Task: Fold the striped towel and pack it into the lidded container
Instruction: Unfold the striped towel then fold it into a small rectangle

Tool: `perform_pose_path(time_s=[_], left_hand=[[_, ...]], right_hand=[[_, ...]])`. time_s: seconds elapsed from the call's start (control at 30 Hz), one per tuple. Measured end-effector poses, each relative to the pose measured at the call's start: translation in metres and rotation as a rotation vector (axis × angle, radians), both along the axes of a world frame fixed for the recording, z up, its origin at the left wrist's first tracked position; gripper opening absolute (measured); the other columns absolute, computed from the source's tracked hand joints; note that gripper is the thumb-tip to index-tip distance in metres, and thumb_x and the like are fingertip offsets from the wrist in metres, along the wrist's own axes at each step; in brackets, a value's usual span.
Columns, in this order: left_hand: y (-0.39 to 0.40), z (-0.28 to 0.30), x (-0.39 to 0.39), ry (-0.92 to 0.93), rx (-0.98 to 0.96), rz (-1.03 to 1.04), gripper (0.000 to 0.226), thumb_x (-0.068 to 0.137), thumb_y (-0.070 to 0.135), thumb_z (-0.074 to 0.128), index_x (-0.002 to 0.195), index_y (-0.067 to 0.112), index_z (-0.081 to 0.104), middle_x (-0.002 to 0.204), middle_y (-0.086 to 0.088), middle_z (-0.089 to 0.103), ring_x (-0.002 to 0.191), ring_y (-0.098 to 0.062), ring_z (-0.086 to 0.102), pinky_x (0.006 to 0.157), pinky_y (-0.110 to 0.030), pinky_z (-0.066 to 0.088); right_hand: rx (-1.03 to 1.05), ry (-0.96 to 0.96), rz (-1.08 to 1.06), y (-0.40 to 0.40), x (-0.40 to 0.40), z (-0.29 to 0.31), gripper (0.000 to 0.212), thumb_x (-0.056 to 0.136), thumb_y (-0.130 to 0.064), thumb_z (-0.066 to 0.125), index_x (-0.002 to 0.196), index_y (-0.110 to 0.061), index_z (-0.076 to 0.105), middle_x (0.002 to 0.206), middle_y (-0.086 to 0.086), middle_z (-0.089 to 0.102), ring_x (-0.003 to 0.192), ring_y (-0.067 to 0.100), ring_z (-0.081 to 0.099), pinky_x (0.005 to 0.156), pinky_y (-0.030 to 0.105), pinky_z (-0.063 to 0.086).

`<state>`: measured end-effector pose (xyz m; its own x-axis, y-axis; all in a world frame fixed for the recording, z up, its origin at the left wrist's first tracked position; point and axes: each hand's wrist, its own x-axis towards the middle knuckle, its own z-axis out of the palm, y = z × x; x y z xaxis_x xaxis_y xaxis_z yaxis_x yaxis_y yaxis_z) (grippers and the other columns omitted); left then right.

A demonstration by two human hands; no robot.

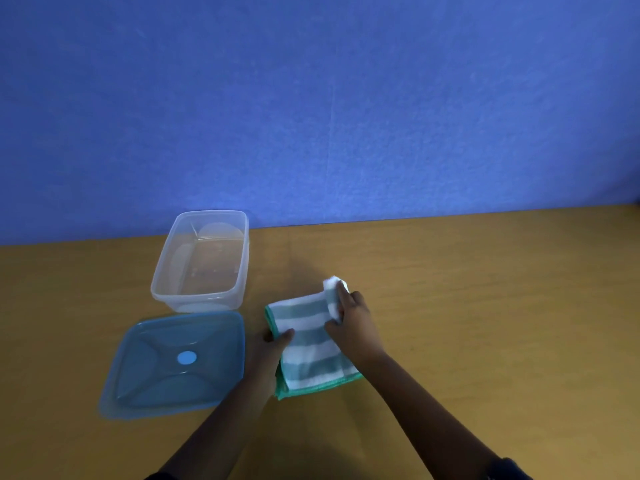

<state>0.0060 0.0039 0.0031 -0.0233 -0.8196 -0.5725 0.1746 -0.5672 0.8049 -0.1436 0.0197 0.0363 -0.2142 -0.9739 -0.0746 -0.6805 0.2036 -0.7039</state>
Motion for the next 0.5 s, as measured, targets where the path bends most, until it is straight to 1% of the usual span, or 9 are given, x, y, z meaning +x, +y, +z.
perform_pose_path(time_s=[0.07,0.13,0.17,0.2,0.3,0.37,0.43,0.5], left_hand=[[0.001,0.005,-0.005,0.058,-0.023,-0.021,0.023,0.085,0.000,0.058,0.107,-0.004,0.058,0.102,-0.025,0.064,0.086,-0.035,0.063,0.078,-0.046,0.053],[0.001,0.013,-0.012,0.109,-0.092,-0.078,0.018,0.084,-0.003,0.056,0.101,0.000,0.061,0.096,-0.021,0.067,0.080,-0.031,0.067,0.074,-0.042,0.057],[0.001,0.018,-0.015,0.138,-0.122,-0.108,0.018,0.084,-0.003,0.056,0.100,0.001,0.061,0.094,-0.020,0.067,0.077,-0.030,0.068,0.072,-0.040,0.057],[0.000,0.023,-0.019,0.158,-0.144,-0.131,0.018,0.084,-0.003,0.055,0.101,0.000,0.061,0.094,-0.022,0.067,0.078,-0.031,0.067,0.073,-0.040,0.056],[-0.005,0.036,-0.030,0.175,-0.210,-0.166,0.019,0.085,-0.005,0.052,0.101,-0.004,0.060,0.098,-0.029,0.061,0.090,-0.038,0.060,0.083,-0.048,0.046],[-0.007,0.043,-0.035,0.149,-0.256,-0.178,0.020,0.085,-0.007,0.048,0.102,-0.006,0.059,0.098,-0.031,0.060,0.092,-0.040,0.058,0.083,-0.051,0.043],[-0.006,0.049,-0.036,0.136,-0.300,-0.174,0.022,0.085,-0.007,0.047,0.104,-0.006,0.059,0.099,-0.030,0.060,0.092,-0.039,0.058,0.082,-0.050,0.043],[-0.006,0.053,-0.036,0.133,-0.304,-0.151,0.023,0.085,-0.006,0.048,0.104,0.001,0.060,0.100,-0.026,0.061,0.092,-0.036,0.059,0.082,-0.047,0.044]], right_hand=[[-0.033,-0.024,0.008,-0.002,0.001,0.008,0.074,0.078,-0.008,0.056,0.145,-0.018,0.026,0.105,0.003,0.043,0.078,0.017,0.046,0.064,0.024,0.037],[-0.063,-0.040,0.000,-0.004,0.000,0.017,0.073,0.077,-0.008,0.058,0.144,-0.016,0.028,0.099,0.000,0.039,0.075,0.015,0.044,0.066,0.025,0.038],[-0.076,-0.043,-0.002,-0.005,0.001,0.021,0.073,0.077,-0.008,0.058,0.143,-0.016,0.029,0.098,0.000,0.038,0.074,0.015,0.043,0.066,0.025,0.038],[-0.089,-0.041,0.004,-0.007,0.002,0.024,0.072,0.077,-0.008,0.058,0.143,-0.016,0.031,0.098,0.000,0.038,0.074,0.015,0.043,0.064,0.024,0.036],[-0.135,-0.034,0.051,-0.008,0.008,0.032,0.070,0.077,-0.011,0.061,0.141,-0.015,0.034,0.104,0.007,0.047,0.080,0.013,0.044,0.061,0.018,0.030],[-0.160,-0.043,0.064,-0.007,0.009,0.035,0.068,0.078,-0.012,0.061,0.141,-0.014,0.035,0.109,0.011,0.050,0.083,0.013,0.044,0.061,0.016,0.028],[-0.175,-0.052,0.066,-0.007,0.009,0.038,0.068,0.079,-0.012,0.061,0.142,-0.013,0.034,0.108,0.010,0.050,0.083,0.012,0.044,0.062,0.015,0.028],[-0.187,-0.058,0.074,-0.006,0.010,0.041,0.068,0.079,-0.011,0.061,0.142,-0.012,0.034,0.101,0.003,0.046,0.081,0.012,0.044,0.062,0.014,0.028]])
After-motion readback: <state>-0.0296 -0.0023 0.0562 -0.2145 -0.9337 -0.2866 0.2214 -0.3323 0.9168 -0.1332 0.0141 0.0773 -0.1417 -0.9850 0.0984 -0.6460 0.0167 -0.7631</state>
